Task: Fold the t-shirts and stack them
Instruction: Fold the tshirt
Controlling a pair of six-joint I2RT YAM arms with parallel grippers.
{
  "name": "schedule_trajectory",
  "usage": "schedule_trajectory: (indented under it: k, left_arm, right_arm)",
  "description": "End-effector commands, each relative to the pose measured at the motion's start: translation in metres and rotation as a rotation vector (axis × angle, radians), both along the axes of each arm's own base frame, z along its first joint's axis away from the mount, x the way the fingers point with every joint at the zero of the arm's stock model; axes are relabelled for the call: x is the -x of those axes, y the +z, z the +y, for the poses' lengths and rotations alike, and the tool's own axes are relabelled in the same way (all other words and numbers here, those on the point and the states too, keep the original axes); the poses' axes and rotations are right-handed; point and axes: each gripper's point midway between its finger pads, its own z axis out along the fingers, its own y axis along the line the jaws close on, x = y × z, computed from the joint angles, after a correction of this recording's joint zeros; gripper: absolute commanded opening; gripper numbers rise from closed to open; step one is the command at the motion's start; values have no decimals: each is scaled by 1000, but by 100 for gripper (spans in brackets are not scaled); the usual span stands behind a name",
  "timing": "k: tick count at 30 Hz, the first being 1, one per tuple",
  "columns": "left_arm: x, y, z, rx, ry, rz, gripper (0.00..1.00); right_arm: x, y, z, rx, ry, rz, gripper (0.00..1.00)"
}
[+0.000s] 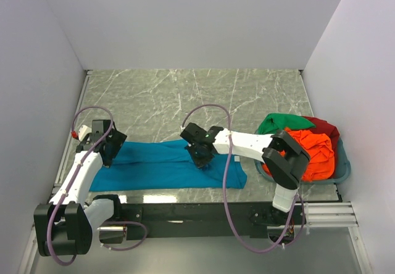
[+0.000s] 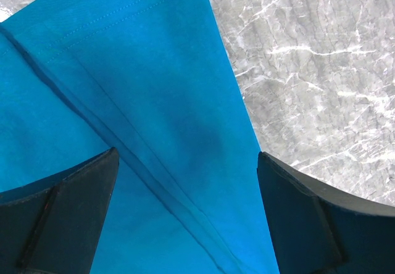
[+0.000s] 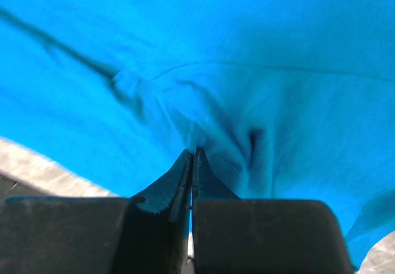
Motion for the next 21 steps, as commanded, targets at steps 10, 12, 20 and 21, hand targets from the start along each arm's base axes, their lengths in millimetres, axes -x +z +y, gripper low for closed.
schedule_trajectory:
  k: [10, 12, 20, 21]
  left_arm:
    - [-4, 8, 2, -21, -11, -25, 99]
    - [-3, 9, 3, -23, -7, -27, 100]
    - [-3, 9, 2, -24, -7, -20, 99]
    - [-3, 8, 3, -24, -6, -17, 99]
  right_arm:
    - [29, 55, 34, -182, 11, 93, 0]
    - [30, 55, 35, -182, -5, 106, 0]
    - [44, 51, 51, -244, -12, 194, 1]
    - [45, 51, 53, -251, -17, 198, 1]
